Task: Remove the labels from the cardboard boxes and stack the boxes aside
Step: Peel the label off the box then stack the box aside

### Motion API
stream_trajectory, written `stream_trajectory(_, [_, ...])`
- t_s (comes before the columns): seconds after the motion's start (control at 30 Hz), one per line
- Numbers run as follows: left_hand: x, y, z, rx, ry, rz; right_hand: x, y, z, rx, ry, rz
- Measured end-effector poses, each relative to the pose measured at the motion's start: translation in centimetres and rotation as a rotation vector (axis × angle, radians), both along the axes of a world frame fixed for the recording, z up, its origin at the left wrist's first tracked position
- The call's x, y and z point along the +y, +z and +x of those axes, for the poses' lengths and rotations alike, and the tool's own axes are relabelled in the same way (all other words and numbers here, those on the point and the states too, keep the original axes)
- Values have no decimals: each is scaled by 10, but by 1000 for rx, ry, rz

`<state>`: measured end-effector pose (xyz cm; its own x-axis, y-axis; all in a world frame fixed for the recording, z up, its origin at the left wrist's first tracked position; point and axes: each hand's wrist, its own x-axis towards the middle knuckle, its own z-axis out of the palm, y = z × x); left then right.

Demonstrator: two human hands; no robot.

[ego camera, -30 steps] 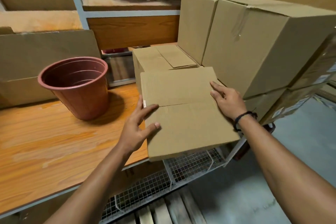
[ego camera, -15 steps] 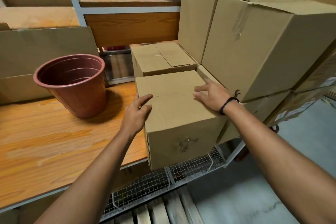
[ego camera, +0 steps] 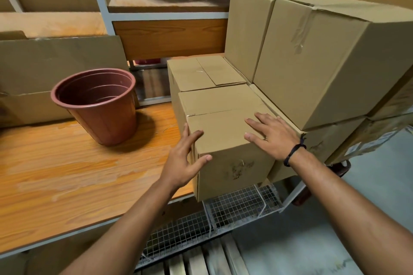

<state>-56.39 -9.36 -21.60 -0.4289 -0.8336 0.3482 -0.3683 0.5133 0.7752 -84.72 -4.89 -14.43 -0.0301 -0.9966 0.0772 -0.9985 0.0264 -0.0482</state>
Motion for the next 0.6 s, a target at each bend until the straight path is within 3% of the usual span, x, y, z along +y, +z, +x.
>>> stream_trajectory(0.4, [-2, 9, -4, -44, -32, 69, -5, 12, -3, -44, 36, 32])
stream_trajectory(0.6, [11, 13, 28, -13, 177, 48, -12, 27, 46, -98, 213, -51])
